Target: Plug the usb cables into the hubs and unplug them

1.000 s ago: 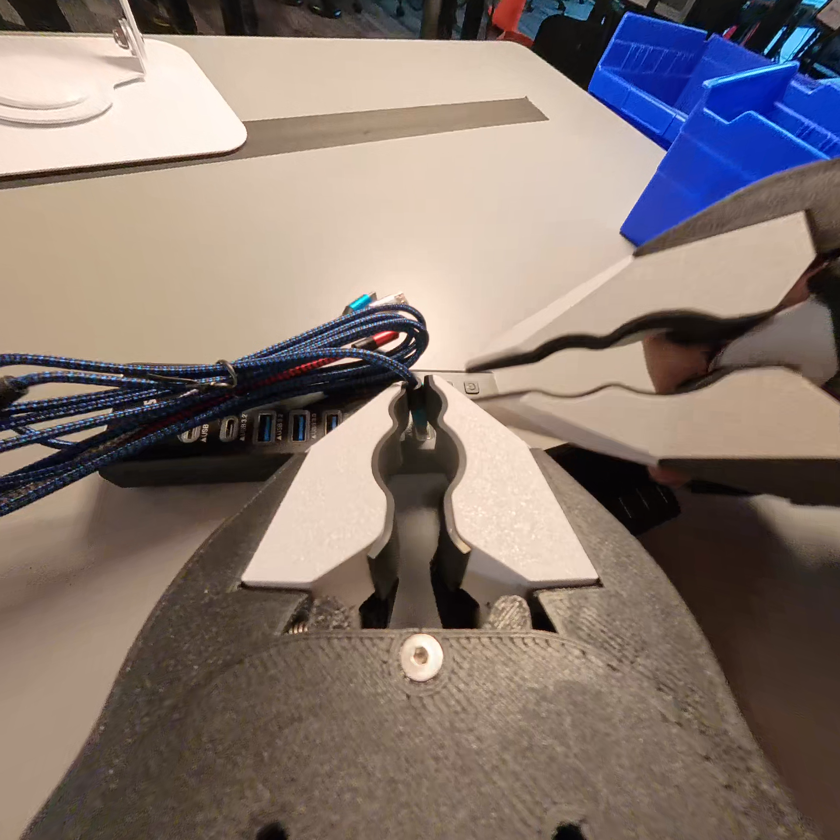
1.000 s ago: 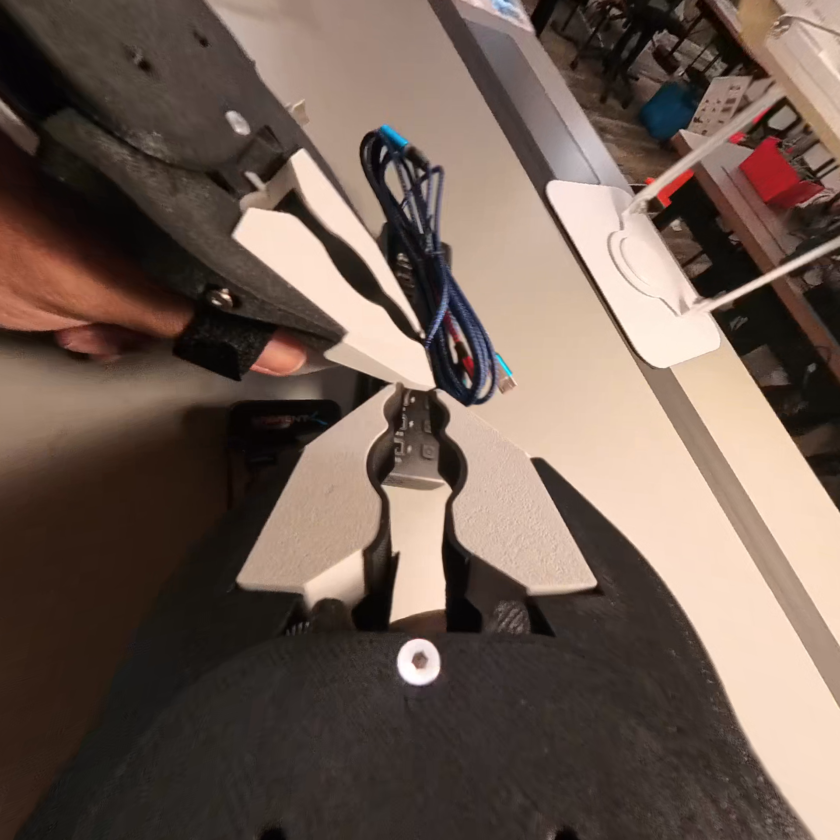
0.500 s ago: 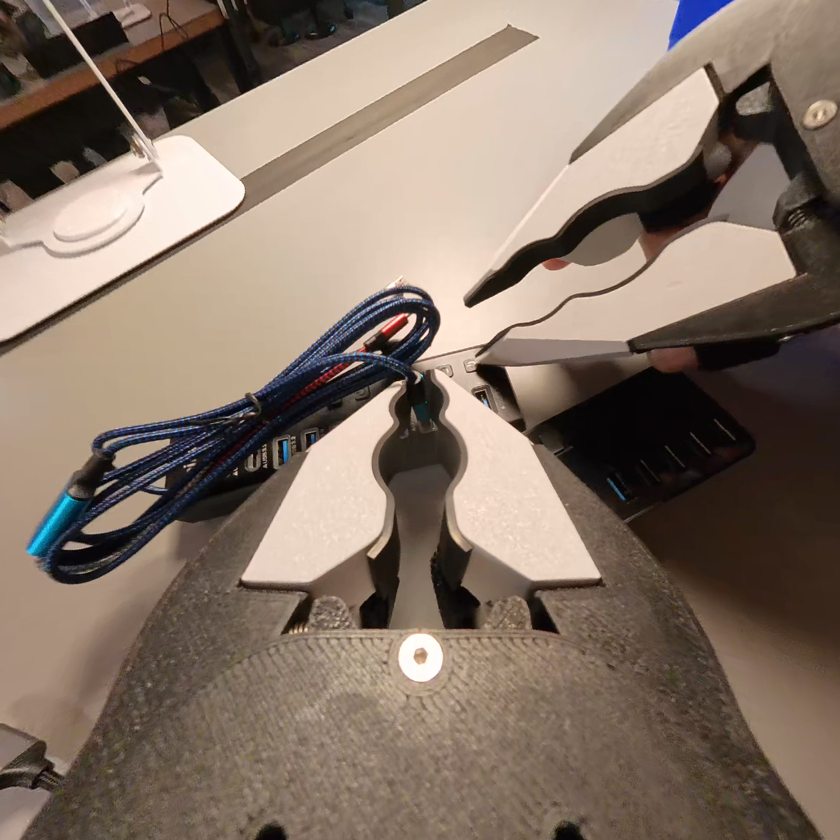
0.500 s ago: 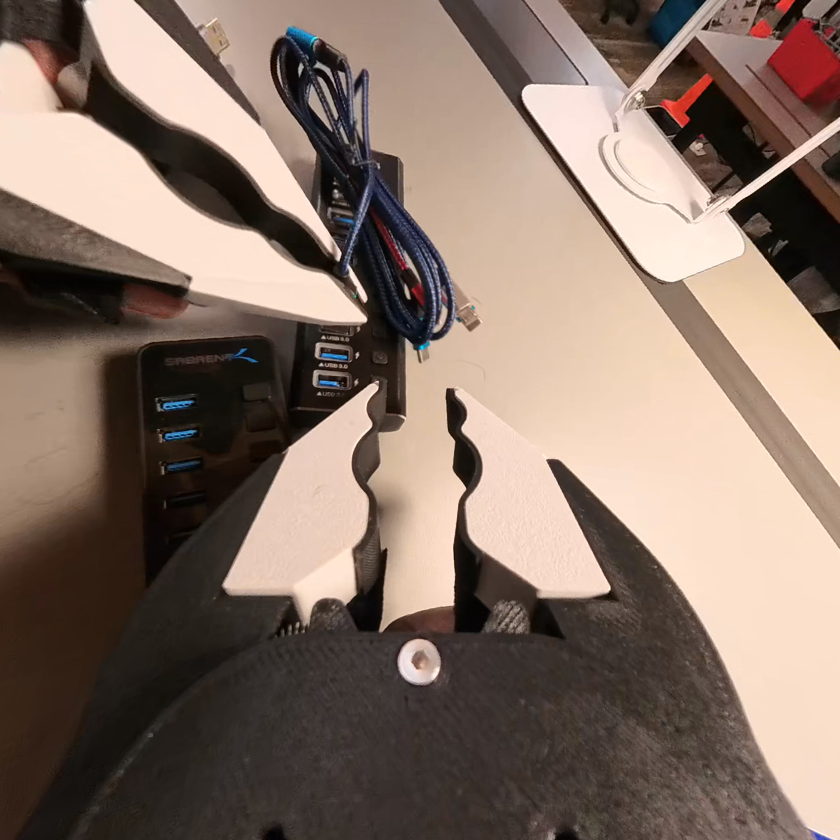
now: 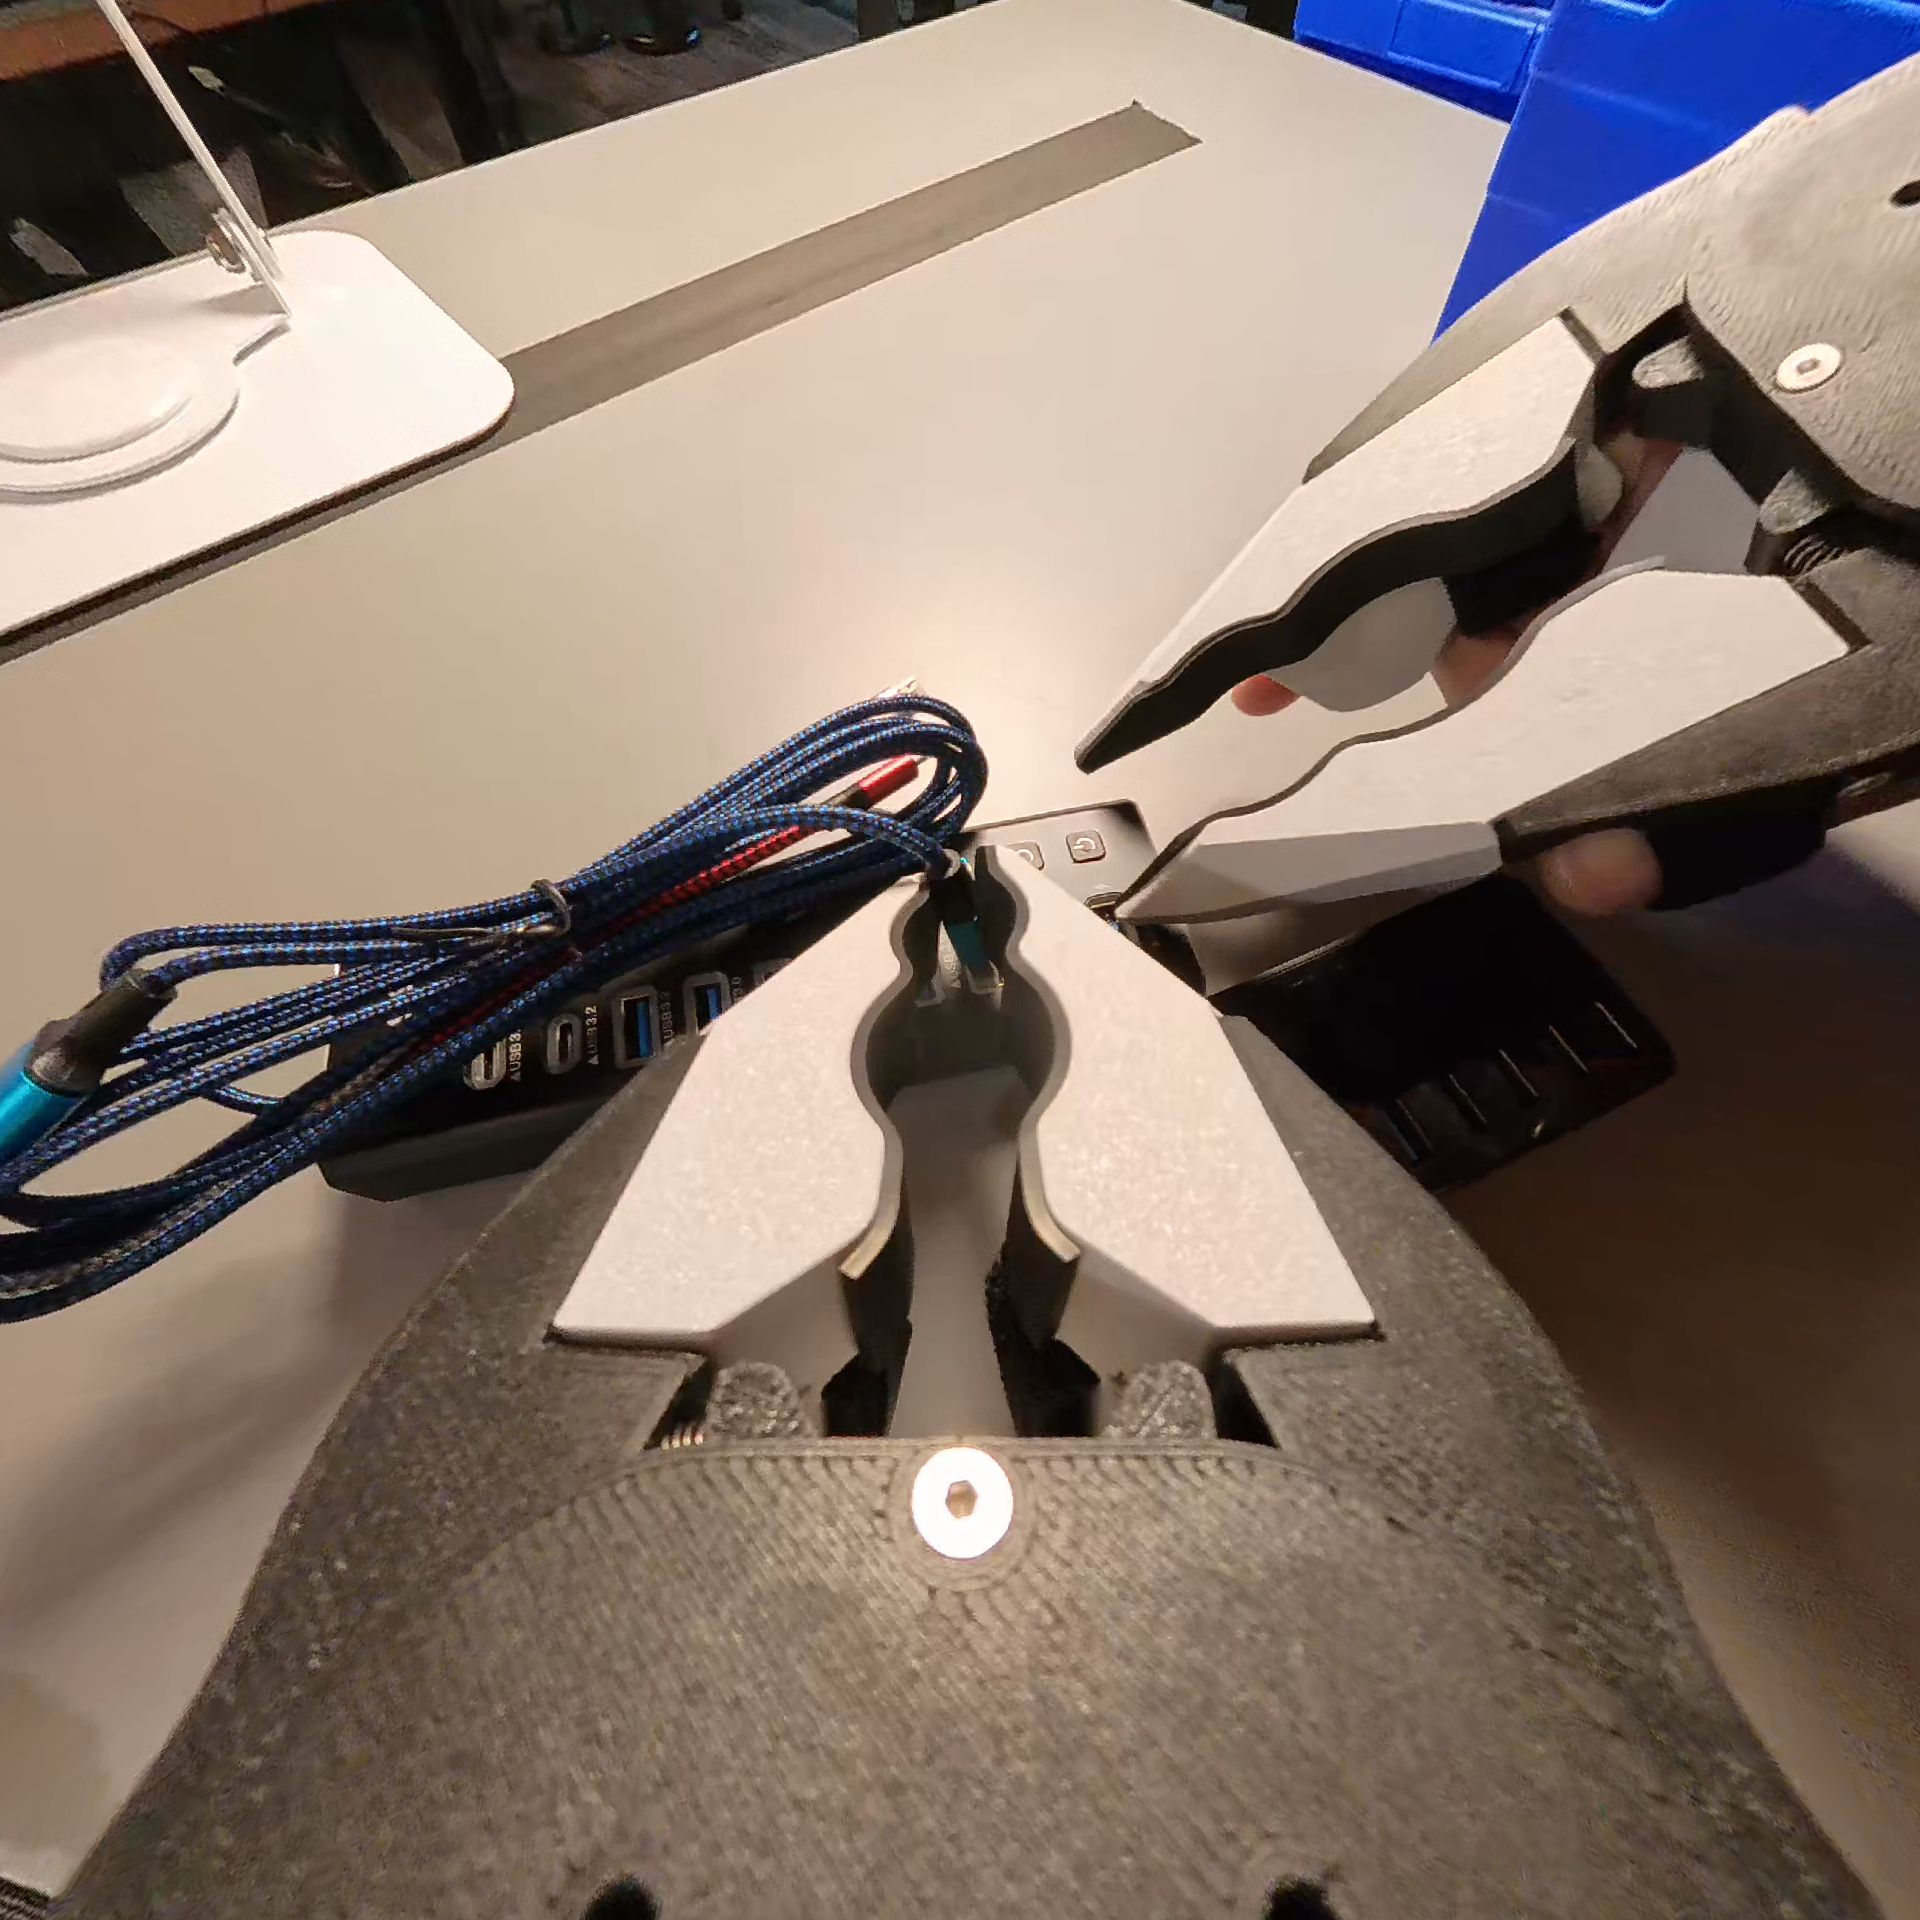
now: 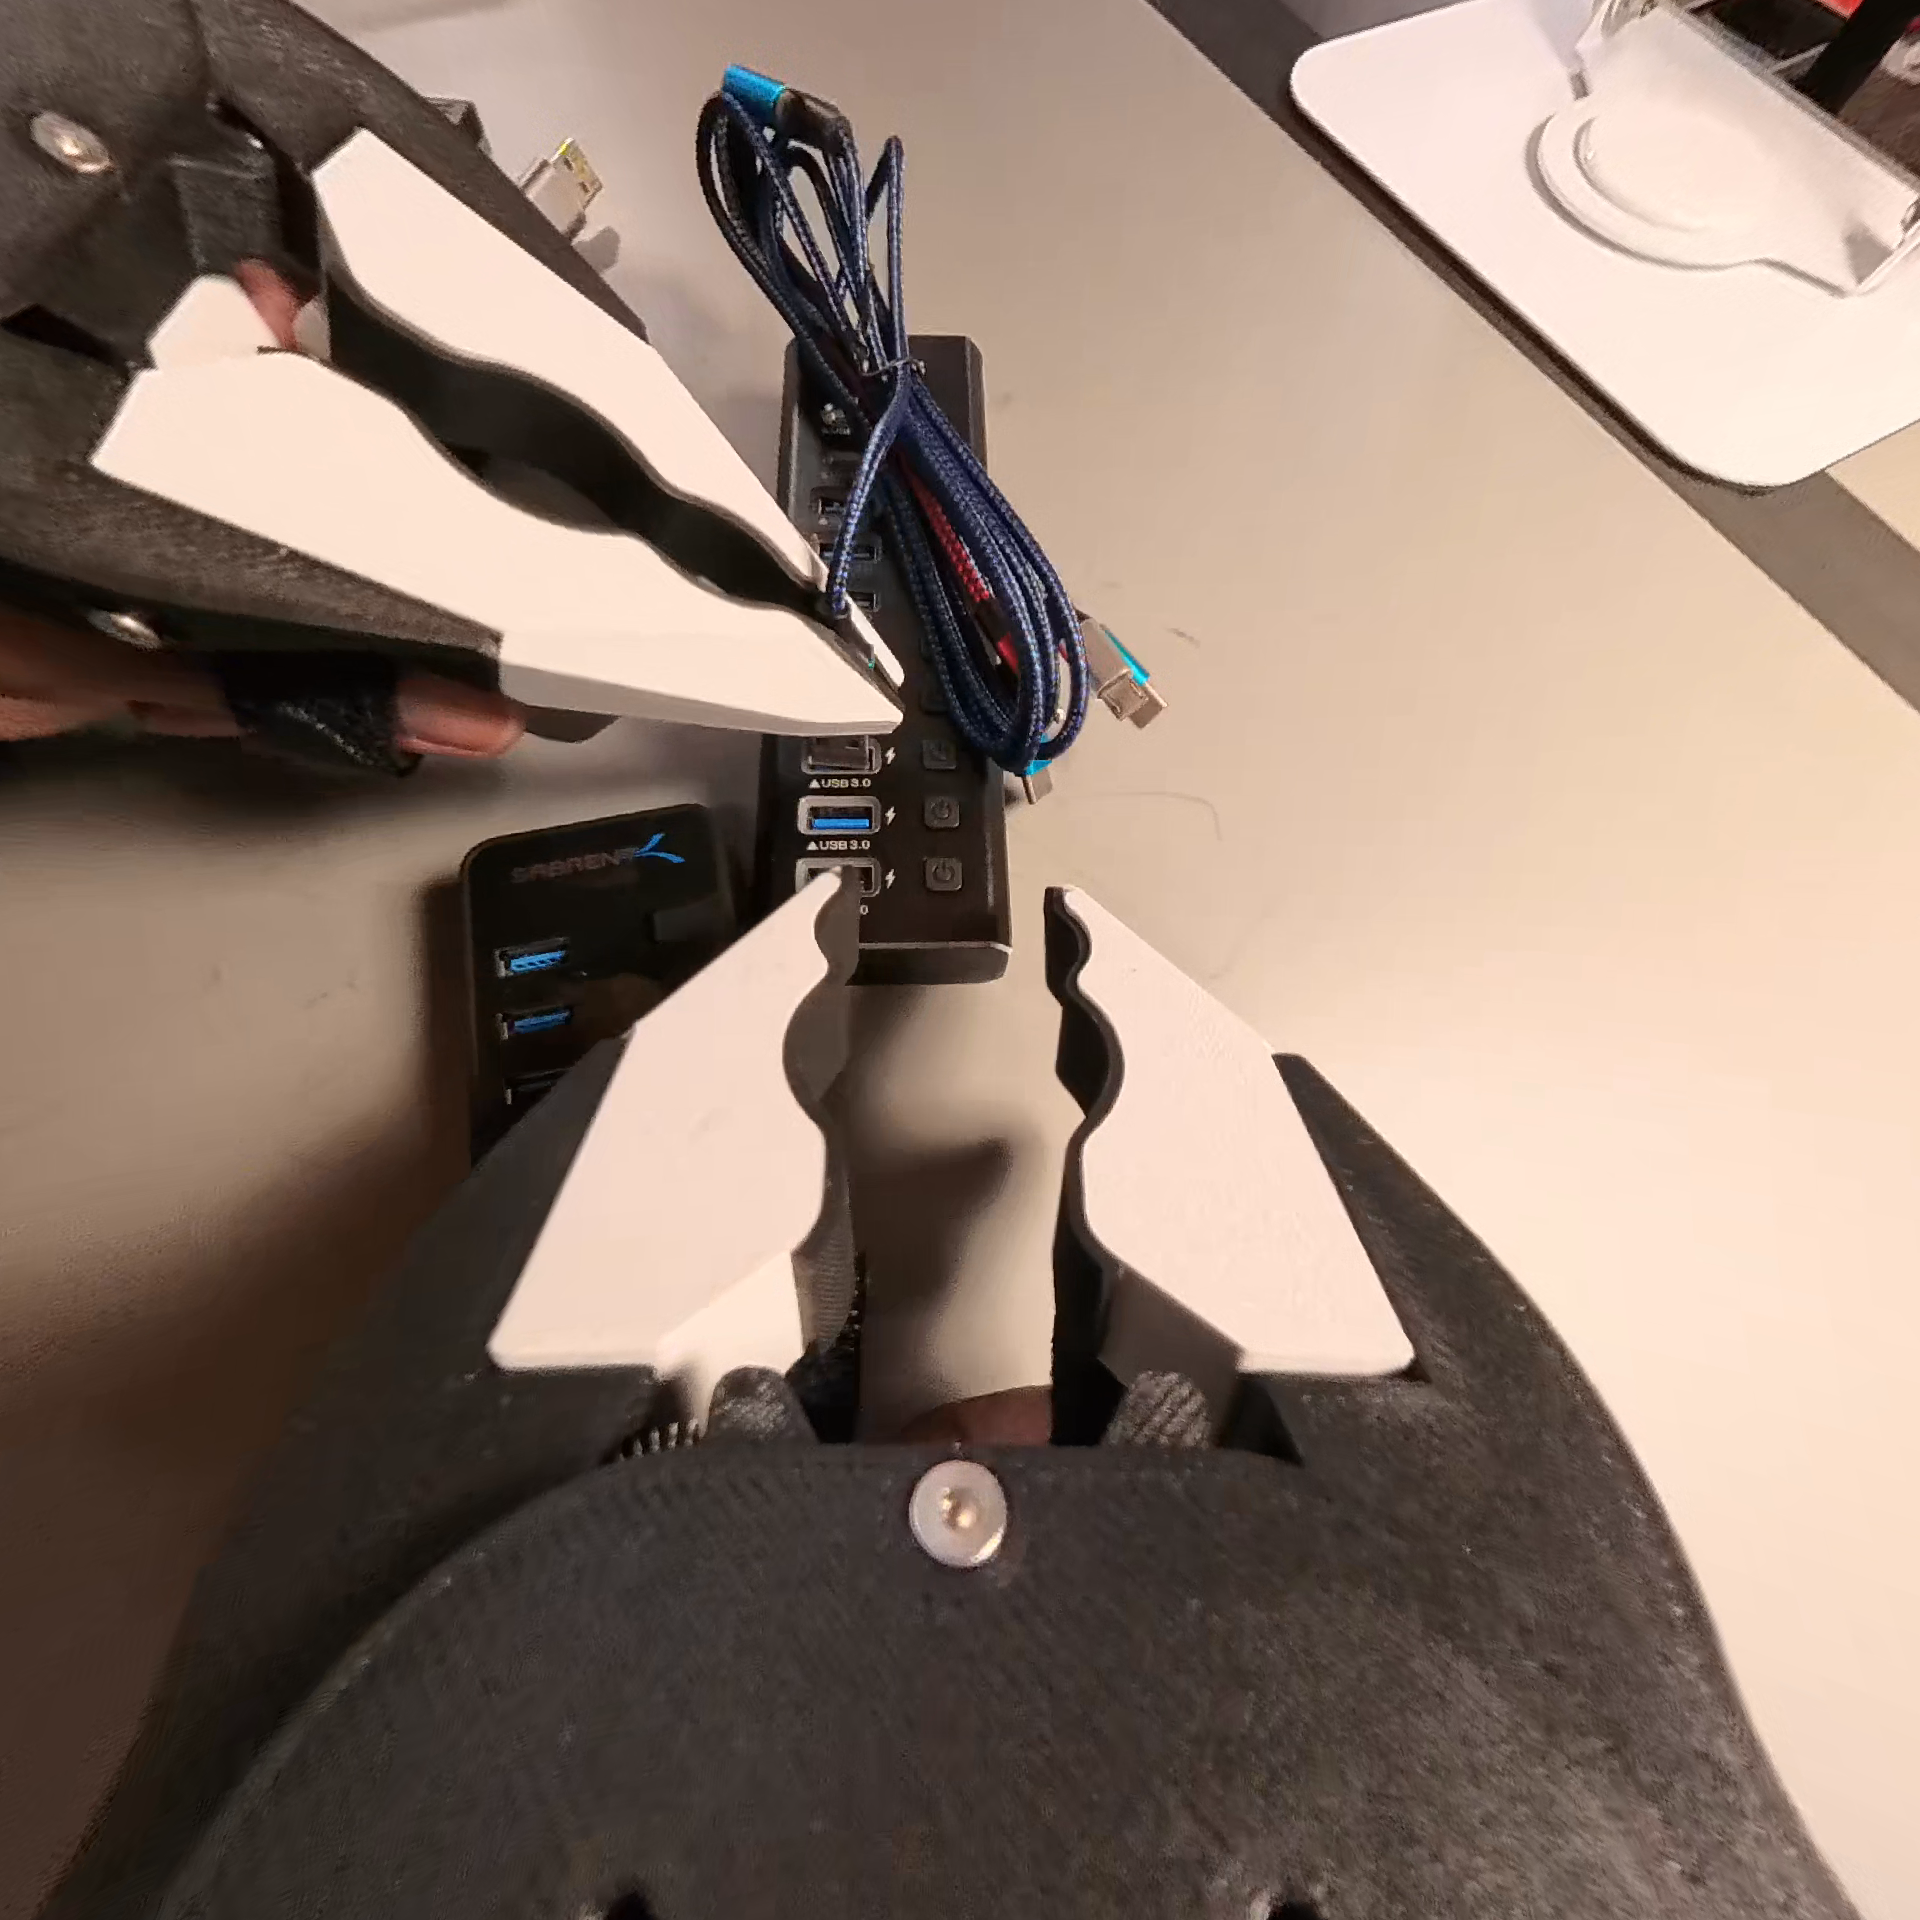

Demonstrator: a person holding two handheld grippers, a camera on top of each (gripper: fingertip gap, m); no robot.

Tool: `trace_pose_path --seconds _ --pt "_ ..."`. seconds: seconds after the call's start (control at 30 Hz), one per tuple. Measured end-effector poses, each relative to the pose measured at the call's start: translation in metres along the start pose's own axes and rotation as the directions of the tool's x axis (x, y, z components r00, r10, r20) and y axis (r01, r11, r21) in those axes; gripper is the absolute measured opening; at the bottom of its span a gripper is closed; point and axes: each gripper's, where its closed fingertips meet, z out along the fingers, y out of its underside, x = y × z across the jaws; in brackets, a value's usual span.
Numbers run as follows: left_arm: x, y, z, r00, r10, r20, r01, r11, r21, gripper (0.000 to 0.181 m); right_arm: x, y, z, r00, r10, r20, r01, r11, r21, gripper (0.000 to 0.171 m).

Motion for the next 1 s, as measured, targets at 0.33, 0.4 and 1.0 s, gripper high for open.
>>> trace_pose_path --seconds 0.33,0.4,1.0 --pt "0.001 0.001 -0.002 0.999 0.003 -0.036 -0.003 1.0 -0.003 0.011 -0.007 0.004 -0.002 0.994 0.096 0.056 -0.096 0.995 -0.005 0.038" --pt "0.002 0.001 -0.002 0.999 0.001 -0.048 -0.001 1.0 -0.003 0.011 -0.009 0.005 -0.002 0.991 0.112 0.073 -0.112 0.994 -0.006 0.039" --pt "-0.024 -0.023 -0.031 0.994 -0.071 -0.082 0.082 0.987 0.139 0.011 0.022 0.009 -0.018 0.994 0.108 -0.002 -0.108 0.994 0.026 0.069"
